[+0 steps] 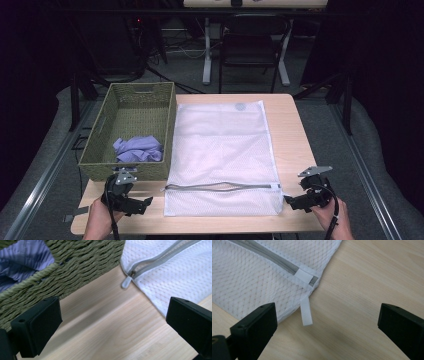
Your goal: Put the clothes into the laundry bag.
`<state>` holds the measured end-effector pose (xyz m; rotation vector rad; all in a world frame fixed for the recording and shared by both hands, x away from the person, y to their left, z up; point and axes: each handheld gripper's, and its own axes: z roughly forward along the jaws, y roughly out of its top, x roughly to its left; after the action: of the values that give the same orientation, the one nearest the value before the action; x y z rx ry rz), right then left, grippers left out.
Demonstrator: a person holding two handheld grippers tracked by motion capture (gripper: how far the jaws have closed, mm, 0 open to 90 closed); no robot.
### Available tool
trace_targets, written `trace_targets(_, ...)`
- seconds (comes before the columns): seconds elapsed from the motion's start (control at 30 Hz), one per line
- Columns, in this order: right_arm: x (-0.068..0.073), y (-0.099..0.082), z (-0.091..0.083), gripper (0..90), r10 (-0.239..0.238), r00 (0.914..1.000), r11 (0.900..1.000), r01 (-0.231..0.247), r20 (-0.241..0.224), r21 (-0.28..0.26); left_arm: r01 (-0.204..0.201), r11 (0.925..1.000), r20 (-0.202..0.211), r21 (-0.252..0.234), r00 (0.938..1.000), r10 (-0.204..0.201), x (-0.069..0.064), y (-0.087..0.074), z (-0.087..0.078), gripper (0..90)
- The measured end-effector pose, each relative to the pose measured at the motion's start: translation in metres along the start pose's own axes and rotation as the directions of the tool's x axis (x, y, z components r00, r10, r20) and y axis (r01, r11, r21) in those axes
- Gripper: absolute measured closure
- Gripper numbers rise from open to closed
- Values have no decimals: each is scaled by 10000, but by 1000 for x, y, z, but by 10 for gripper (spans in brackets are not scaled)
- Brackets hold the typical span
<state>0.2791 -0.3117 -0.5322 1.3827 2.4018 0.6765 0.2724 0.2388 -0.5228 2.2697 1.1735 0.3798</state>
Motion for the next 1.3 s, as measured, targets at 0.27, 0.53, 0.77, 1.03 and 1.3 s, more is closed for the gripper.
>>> trace_targets(0.27,-4,-1,0,51,124,9998,9999,-125,-186,-41,-77,10000,126,-18,9999,78,0,1,3,2)
trace_targets(0.53,-3,1,-3,48,113,9985,9994,-130,-542,-319,-43,10000,389,-55,9992,45,0,3,5,2)
trace_targets(0.77,-2,3,4,36,183,9989,9993,-169,-434,328,-283,9993,685,237,9973,267,-3,3,9,3)
trace_targets(1.03,-1,2,8,35,94,9993,9974,-67,-370,719,-242,9992,823,311,9964,216,1,3,11,2)
trace_targets(1.3,6,9,4,66,-108,9984,9996,123,-559,264,-292,9991,786,294,9965,268,0,4,11,2)
